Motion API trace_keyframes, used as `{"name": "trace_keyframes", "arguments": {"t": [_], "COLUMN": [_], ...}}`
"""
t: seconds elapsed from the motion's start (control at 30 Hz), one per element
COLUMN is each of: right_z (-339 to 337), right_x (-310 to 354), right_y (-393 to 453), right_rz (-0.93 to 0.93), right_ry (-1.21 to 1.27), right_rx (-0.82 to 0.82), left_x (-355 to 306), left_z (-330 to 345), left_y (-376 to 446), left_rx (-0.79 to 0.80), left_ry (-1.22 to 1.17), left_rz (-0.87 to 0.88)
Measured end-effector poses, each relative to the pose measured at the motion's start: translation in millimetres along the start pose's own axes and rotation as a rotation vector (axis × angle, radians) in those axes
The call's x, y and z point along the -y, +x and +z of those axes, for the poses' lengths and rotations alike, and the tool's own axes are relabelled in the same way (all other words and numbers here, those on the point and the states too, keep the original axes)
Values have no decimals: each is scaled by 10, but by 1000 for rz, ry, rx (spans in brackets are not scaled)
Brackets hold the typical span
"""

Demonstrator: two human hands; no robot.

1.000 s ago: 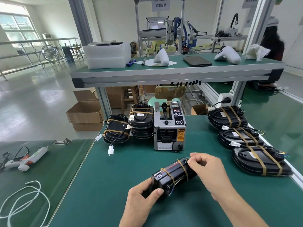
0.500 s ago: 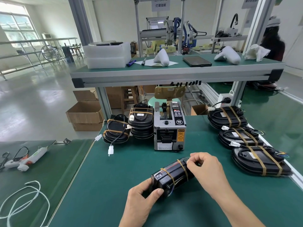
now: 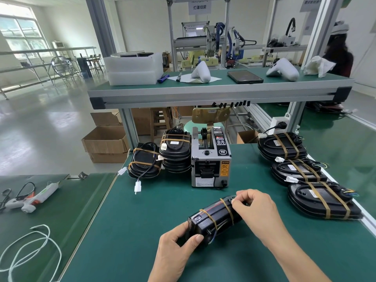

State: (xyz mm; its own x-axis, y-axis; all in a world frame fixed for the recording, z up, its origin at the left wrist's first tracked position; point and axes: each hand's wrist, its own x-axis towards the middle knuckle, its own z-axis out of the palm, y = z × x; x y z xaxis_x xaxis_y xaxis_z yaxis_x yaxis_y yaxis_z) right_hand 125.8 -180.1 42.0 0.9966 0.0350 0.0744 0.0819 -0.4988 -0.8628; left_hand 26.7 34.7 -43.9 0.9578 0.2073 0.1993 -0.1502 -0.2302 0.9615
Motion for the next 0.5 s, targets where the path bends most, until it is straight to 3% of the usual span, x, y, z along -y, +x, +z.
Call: {"name": "trace_keyframes", "arguments": {"t": [0.5], "right_z": [-19], "right_x": [-27], "right_y": [62], "right_rz": [49], "right_ry": [49], "right_rx": [24], "left_x": [-72], "left_z": [6], "left_y": [-5], "left_rx": [0], "left_ry": [-11], "left_rz": [9]}}
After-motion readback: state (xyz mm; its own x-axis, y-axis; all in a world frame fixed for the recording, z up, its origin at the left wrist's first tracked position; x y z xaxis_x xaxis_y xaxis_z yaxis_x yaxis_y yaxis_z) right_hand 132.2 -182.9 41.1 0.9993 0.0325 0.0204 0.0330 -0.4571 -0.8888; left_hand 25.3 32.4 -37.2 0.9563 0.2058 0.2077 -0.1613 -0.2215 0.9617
